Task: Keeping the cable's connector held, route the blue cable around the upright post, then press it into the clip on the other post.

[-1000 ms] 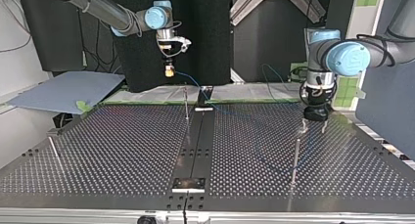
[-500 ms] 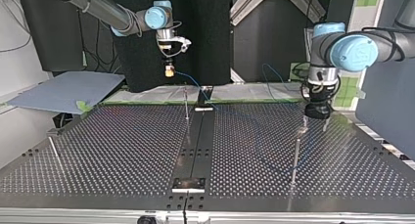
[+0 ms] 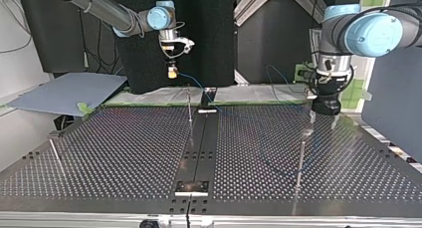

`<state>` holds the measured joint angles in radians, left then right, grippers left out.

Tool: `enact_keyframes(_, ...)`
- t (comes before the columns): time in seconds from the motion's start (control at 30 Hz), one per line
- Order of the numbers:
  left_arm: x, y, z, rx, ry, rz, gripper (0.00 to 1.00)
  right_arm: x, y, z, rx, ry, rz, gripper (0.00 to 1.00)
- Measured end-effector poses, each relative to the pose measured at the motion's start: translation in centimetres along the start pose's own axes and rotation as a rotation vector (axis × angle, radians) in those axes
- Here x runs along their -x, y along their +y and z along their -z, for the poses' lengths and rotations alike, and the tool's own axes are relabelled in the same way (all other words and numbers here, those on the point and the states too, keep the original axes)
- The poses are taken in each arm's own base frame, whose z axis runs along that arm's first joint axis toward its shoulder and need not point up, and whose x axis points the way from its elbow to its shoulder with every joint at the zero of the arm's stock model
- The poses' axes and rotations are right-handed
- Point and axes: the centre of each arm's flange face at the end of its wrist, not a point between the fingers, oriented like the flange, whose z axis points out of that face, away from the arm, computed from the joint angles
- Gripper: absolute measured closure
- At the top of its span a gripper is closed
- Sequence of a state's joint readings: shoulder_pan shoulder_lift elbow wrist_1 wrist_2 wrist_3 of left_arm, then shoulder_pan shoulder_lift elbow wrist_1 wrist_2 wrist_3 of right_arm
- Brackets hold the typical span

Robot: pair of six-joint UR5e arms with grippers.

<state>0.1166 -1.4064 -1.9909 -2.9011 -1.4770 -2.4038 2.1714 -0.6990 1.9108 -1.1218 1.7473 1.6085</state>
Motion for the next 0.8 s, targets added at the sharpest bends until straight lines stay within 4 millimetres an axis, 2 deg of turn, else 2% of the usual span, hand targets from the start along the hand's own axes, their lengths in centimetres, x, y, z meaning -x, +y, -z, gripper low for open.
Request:
enact_keyframes(0.27,2.1,-2.3,2.3,-0.011,-0.022,-0.074,0.01,-0.1,0.0,-0.1,-0.002,0.004,-0.009,1.0)
enact_keyframes(0.53,5.6,-6.5,4.3,-0.057,-0.072,-0.159,0.01,-0.1,-0.1,-0.2,-0.003,0.004,-0.01,1.0)
enact_keyframes(0.63,6.5,-7.6,4.7,-0.061,-0.08,-0.187,0.01,-0.1,-0.1,-0.2,-0.004,0.003,-0.009,1.0)
enact_keyframes(0.8,6.5,-8.6,3.9,-0.04,-0.053,-0.233,0.01,-0.1,-0.1,-0.2,-0.005,0.002,-0.006,1.0)
